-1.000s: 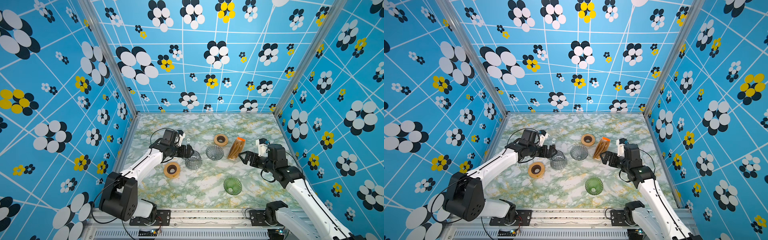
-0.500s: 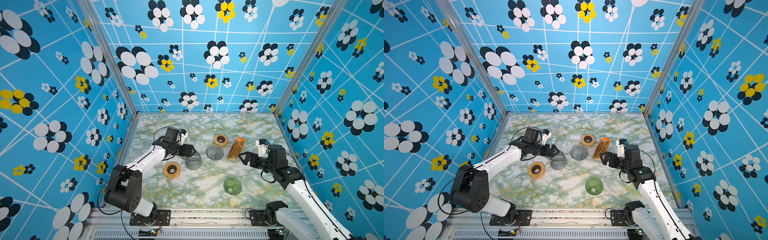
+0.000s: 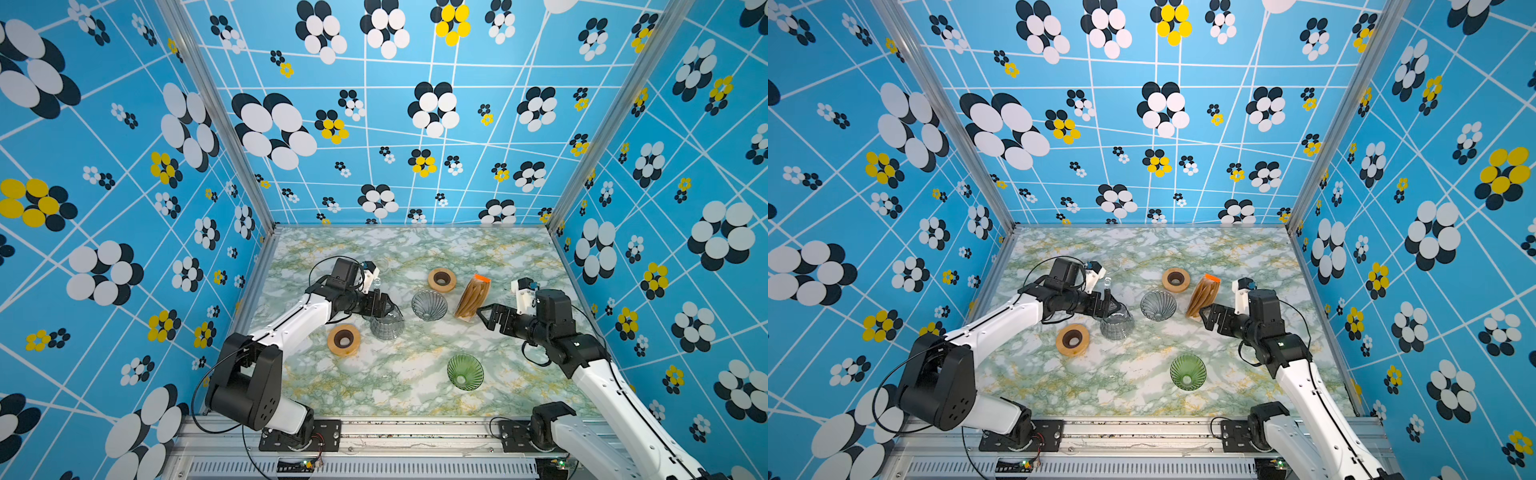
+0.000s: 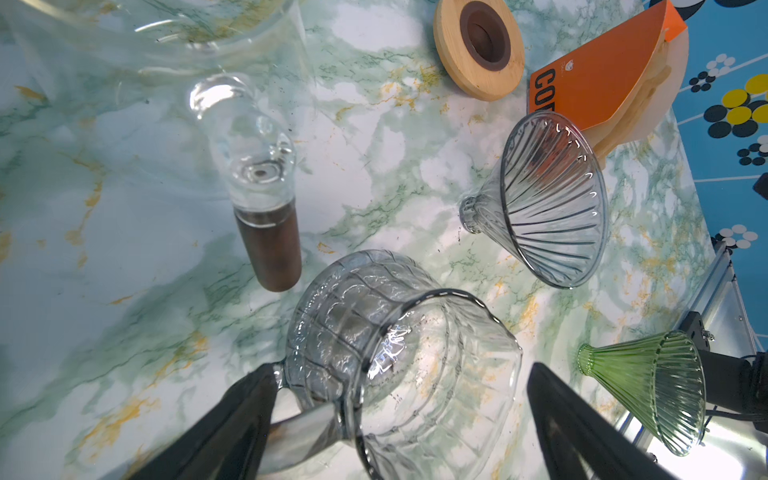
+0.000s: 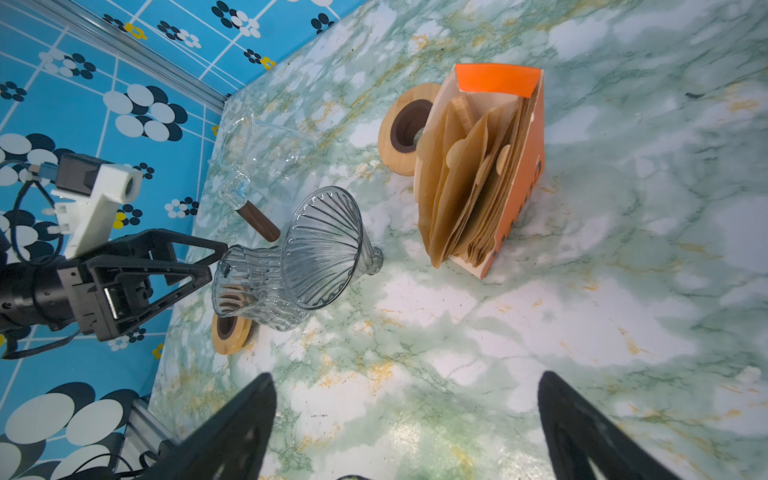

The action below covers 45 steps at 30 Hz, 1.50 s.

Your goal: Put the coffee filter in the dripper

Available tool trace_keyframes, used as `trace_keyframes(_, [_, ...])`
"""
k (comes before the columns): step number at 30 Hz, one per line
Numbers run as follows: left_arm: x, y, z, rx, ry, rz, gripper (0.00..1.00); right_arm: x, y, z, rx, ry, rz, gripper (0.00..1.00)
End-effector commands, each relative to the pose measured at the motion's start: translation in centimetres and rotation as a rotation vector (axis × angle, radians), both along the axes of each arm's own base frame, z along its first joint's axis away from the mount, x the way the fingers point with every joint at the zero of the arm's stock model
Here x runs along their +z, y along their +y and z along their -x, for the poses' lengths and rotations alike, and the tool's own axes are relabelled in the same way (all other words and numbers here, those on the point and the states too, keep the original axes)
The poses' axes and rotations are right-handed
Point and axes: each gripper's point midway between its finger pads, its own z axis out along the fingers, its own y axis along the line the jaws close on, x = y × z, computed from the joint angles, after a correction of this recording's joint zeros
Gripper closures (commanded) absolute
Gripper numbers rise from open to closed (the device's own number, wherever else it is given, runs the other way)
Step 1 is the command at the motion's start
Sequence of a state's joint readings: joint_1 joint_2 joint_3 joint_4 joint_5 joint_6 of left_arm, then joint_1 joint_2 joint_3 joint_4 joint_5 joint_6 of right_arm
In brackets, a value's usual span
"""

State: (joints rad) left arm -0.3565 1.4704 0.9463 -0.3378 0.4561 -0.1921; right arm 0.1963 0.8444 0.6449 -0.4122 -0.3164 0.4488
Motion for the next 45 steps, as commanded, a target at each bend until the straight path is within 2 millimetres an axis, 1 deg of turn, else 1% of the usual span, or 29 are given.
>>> trace_keyframes(1, [0.6, 0.2, 1.1, 0.013, -0.003, 0.002, 0.06, -0.1, 0.1, 0.2, 0.016, 0.001, 0.018, 0.01])
trace_keyframes(4, [1.0, 0.3, 2.0, 0.011, -0.007, -0.008, 0.06, 0.2, 0.0, 0.1, 0.012, -0.007, 0.018, 0.01])
trace_keyframes(8, [1.6, -0.2, 3.2, -0.003, -0.007, -0.019, 0.06, 0.2, 0.0, 0.2, 0.014, -0.005, 0.017, 0.01])
trace_keyframes(12, [1.9, 0.2, 3.9, 0.007, -0.025, -0.073, 0.06, 0.1, 0.1, 0.3, 0.017, -0.007, 0.012, 0.01])
trace_keyframes(16, [2.7, 1.0, 3.4, 0.02, -0.085, -0.117, 0.04, 0.3, 0.2, 0.4, 0.022, -0.013, 0.005, 0.01])
trace_keyframes(18, [2.8, 1.1, 3.1, 0.014, -0.093, -0.134, 0.03, 0.4, 0.3, 0.5, 0.026, -0.018, 0.002, 0.01])
trace_keyframes(22, [2.1, 0.7, 2.3, 0.005, -0.085, -0.147, 0.01, 0.5, 0.5, 0.6, 0.038, -0.017, -0.01, 0.01])
trace_keyframes(27, [1.1, -0.1, 0.8, -0.003, -0.076, -0.137, 0.01, 1.2, 1.0, 0.8, 0.059, -0.028, -0.033, 0.01])
trace_keyframes(32, [-0.1, -0.5, -0.4, -0.022, -0.048, -0.157, 0.01, 1.7, 0.9, 1.2, 0.068, -0.028, -0.027, 0.01])
trace_keyframes(34, [-0.4, -0.6, -0.7, -0.031, -0.04, -0.17, 0.01, 1.6, 0.9, 1.3, 0.068, -0.025, -0.024, 0.01])
trace_keyframes(39, [-0.4, -0.7, -0.9, -0.042, -0.035, -0.177, 0.01, 1.5, 0.8, 1.3, 0.066, -0.024, -0.022, 0.01])
trace_keyframes(45, [0.0, -0.9, 0.4, -0.057, 0.003, -0.158, 0.03, 1.3, 0.8, 1.2, 0.061, -0.021, -0.018, 0.01])
